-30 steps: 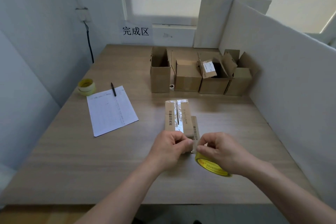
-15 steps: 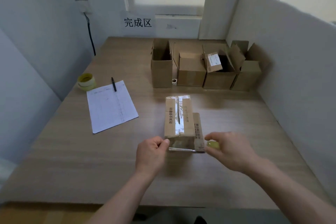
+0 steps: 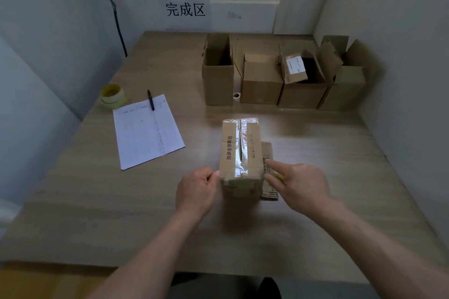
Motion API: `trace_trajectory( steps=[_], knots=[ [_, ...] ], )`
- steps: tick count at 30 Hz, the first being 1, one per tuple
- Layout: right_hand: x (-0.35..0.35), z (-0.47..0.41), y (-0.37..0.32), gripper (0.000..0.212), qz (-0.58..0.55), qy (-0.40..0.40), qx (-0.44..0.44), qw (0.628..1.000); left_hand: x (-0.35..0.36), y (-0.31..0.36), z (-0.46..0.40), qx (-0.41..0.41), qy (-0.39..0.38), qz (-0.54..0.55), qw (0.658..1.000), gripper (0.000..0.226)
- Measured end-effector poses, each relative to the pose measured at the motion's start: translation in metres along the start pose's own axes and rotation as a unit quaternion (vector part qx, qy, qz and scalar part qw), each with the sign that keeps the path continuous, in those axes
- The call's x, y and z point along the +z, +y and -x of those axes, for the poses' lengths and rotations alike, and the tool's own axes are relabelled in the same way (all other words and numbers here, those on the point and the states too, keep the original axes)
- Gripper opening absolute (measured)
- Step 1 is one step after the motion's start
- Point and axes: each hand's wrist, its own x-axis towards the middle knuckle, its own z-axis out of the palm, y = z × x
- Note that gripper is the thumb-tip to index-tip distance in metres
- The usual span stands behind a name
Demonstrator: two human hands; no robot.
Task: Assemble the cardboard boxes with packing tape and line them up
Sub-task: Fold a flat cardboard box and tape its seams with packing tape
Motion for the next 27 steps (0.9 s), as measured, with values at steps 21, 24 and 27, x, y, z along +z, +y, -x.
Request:
trace_trajectory(
  steps=[21, 24, 27],
  knots=[
    [0.033, -0.019, 0.025, 0.054, -0.060, -0.041, -0.081, 0.994, 0.025, 0.001, -0.036, 0.278, -0.109, -0.069, 0.952, 0.051],
    [0.035, -0.020, 0.027, 0.055, -0.056, -0.025, -0.101, 0.993, 0.041, 0.000, -0.042, 0.297, -0.168, -0.126, 0.931, 0.056],
    [0.039, -0.020, 0.029, 0.055, -0.064, -0.015, -0.118, 0.991, 0.049, -0.011, -0.047, 0.362, -0.116, -0.163, 0.911, 0.051]
  ],
)
